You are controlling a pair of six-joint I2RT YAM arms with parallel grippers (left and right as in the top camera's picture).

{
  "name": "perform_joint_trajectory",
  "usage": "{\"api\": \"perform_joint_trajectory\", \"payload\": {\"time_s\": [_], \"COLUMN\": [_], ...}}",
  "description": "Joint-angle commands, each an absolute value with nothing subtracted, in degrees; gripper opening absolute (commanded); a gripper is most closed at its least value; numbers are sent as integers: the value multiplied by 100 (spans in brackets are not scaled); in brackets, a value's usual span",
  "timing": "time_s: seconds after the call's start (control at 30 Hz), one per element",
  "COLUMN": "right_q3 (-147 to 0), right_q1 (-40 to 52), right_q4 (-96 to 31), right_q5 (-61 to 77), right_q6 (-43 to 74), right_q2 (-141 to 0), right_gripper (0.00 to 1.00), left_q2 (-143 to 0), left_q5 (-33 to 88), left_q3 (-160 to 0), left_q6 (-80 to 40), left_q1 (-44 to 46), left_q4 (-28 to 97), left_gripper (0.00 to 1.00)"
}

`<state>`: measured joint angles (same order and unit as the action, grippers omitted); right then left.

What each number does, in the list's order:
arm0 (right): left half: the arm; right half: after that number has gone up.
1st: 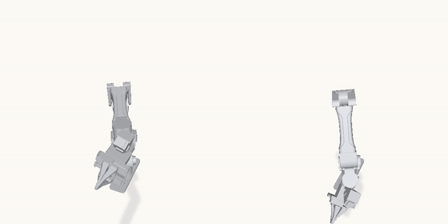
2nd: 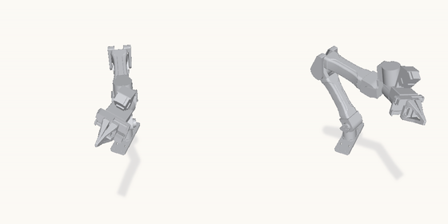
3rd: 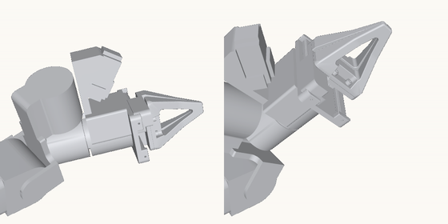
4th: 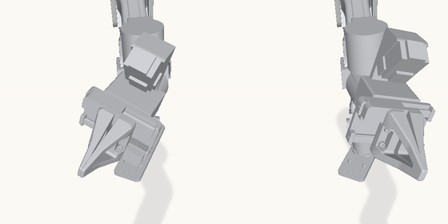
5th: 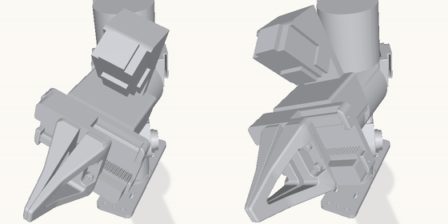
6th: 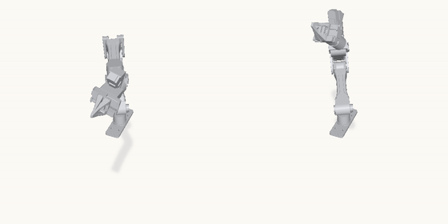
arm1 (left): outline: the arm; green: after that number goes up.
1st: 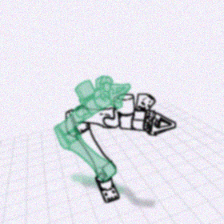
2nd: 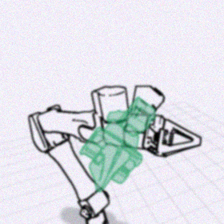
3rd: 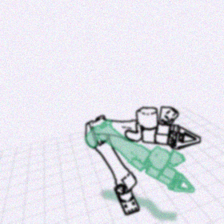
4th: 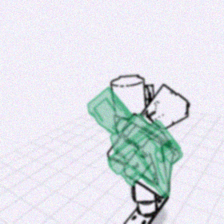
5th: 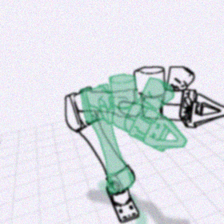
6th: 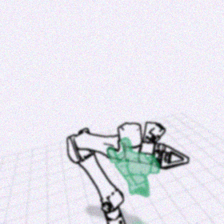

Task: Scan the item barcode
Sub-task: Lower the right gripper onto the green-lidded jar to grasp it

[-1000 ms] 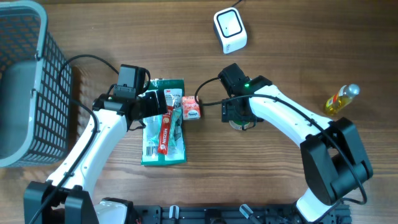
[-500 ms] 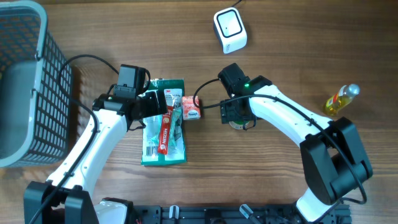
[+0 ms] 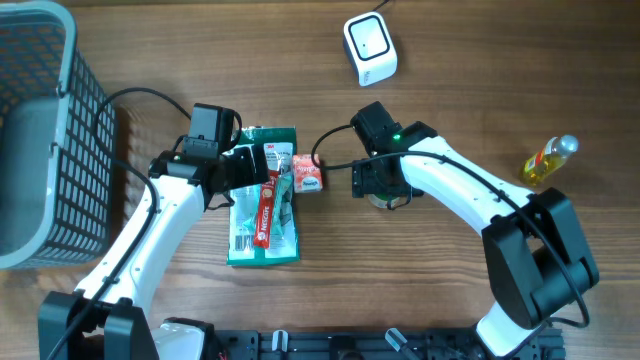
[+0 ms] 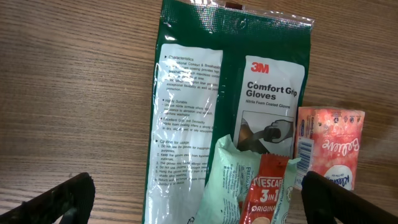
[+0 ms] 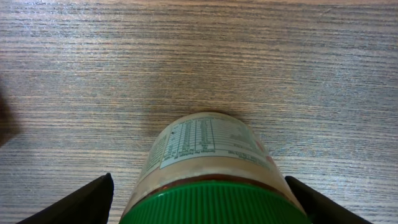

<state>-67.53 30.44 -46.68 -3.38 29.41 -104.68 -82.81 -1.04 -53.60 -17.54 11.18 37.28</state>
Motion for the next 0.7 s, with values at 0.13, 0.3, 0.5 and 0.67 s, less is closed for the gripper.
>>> {"api": "perform_joint_trajectory", "payload": {"time_s": [0.13, 0.3, 0.5, 0.67], "right_q3": [-6698, -6698, -6698, -6698], "right_q1": [3035, 3035, 3035, 3035], "right_q4": [-4696, -4746, -4864, -4871], "right_q5": [-460, -445, -451, -443], "right_q6": [3074, 3190, 3334, 3336], "right_q2": [-10556, -10556, -10556, -10556], "right_gripper": [74, 74, 76, 91], "left_q2": [-8187, -8187, -8187, -8187], "left_q5": [-158, -158, -158, -158], "left_q3": [-5450, -5450, -5450, -5450], "left_q6": [-1828, -1831, -1828, -1828], "left_q1": [1107, 1107, 1107, 1107], "left_q4": [3728, 3728, 3728, 3728], "left_gripper": [100, 100, 100, 100]}}
